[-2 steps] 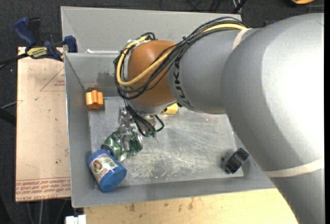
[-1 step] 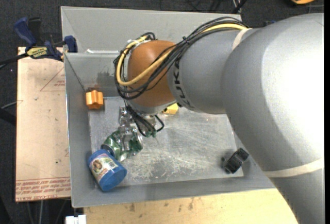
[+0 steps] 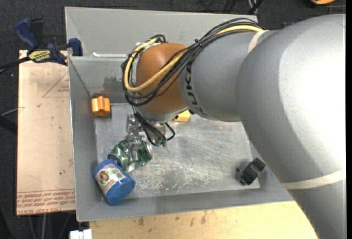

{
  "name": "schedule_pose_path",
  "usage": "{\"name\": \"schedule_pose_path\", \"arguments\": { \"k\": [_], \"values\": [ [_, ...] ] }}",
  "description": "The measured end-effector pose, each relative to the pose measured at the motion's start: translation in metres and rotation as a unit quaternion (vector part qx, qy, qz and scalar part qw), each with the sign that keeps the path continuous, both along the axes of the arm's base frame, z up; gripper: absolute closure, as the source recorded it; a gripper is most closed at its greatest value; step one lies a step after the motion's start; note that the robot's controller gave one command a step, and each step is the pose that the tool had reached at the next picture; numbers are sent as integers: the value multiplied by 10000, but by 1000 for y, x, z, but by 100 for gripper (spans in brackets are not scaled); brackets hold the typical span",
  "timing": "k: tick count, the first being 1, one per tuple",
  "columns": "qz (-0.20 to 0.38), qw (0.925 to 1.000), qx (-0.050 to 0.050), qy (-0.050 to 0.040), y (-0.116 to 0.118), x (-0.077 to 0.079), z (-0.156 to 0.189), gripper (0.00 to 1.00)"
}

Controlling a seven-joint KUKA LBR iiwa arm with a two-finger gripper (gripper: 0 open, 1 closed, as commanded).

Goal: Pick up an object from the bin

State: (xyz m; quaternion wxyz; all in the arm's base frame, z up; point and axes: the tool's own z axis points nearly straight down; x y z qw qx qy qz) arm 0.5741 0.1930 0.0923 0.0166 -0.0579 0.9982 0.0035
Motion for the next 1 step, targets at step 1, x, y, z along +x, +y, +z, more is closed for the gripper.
{"name": "schedule_pose_path", "arguments": {
  "k": [1],
  "values": [
    [-78,10000,7,33,0,3,-1,100]
  ]
}}
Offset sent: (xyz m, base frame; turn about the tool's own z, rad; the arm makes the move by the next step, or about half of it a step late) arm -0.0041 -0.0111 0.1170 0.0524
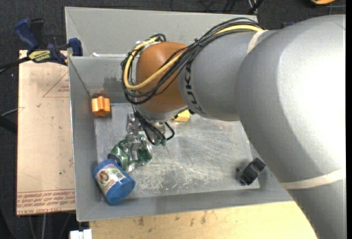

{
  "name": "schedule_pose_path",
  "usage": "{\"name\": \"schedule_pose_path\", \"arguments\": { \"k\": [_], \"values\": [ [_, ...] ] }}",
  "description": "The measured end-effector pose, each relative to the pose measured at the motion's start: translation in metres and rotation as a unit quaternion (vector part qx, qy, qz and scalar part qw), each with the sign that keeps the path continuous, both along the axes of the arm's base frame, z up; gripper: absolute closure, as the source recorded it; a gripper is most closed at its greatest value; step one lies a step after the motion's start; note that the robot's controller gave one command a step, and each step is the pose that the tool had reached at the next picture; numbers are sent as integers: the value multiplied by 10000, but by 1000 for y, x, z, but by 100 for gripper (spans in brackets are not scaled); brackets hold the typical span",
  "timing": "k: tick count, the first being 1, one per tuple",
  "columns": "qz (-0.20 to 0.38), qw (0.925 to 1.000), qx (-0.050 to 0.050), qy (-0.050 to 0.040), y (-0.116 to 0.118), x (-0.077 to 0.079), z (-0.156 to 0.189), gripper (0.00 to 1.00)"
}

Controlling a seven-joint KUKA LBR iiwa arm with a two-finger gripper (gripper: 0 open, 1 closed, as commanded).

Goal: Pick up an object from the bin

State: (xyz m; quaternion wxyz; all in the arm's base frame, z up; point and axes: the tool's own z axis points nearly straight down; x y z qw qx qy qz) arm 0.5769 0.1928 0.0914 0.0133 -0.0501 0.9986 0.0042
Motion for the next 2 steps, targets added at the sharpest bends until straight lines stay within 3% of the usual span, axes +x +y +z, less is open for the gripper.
{"name": "schedule_pose_path", "arguments": {
  "k": [2],
  "values": [
    [8,10000,-9,2,-1,-3,3,100]
  ]
}}
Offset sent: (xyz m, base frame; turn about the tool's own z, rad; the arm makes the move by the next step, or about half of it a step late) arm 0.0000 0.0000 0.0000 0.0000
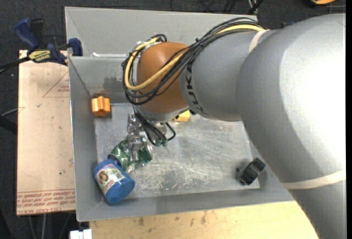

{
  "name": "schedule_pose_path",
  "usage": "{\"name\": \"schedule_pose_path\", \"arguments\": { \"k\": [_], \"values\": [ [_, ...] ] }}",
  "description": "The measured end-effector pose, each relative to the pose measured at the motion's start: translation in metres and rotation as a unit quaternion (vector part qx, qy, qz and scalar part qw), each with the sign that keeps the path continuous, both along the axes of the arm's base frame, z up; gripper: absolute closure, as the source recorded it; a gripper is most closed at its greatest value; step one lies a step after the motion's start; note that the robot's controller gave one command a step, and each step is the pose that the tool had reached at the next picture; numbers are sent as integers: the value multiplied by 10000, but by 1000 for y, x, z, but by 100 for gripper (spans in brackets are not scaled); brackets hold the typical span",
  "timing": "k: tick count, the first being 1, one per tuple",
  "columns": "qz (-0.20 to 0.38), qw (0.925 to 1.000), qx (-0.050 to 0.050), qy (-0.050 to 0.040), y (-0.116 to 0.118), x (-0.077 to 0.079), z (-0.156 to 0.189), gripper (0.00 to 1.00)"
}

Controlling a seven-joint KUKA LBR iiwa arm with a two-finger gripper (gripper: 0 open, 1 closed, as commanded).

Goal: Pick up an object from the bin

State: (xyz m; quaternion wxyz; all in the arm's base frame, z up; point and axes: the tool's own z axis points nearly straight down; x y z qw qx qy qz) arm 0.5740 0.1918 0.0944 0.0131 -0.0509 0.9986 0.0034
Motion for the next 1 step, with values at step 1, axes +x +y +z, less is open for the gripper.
{"name": "schedule_pose_path", "arguments": {
  "k": [1],
  "values": [
    [-29,9999,-40,131,-1,-4,36,100]
  ]
}}
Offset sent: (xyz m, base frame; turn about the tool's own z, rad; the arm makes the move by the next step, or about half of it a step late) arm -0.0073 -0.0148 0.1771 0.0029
